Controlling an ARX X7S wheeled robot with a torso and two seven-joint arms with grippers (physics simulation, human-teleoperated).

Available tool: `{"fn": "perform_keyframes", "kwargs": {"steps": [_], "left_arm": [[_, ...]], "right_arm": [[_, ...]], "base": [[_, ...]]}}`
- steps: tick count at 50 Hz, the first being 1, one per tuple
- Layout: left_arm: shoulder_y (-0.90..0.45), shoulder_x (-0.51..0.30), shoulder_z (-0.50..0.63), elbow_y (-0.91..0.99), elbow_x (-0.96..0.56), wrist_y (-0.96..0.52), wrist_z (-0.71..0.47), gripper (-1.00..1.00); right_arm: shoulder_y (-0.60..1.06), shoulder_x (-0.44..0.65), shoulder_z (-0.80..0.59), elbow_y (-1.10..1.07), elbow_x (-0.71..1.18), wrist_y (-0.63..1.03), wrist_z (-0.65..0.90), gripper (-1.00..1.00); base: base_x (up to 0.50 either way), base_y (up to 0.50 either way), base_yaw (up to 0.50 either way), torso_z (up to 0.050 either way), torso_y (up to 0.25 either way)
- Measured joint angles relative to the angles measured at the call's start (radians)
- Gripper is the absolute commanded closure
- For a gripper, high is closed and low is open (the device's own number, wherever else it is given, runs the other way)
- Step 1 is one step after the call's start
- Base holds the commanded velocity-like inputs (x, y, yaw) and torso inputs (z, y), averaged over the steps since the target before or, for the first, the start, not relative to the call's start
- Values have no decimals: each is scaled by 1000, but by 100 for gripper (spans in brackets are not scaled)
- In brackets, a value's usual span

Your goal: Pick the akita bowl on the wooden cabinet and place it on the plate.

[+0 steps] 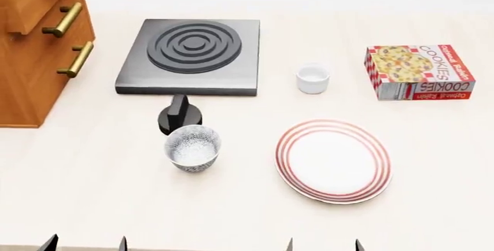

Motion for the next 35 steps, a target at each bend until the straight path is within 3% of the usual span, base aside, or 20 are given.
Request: {"fn": "perform_keyframes", "kwargs": {"steps": [35], "left_arm": [[-7,-29,33,-11,-24,7,-31,-100]], "right_arm": [[4,24,-40,4,7,-8,42,-100]], "base": [[0,500,0,0,0]]}}
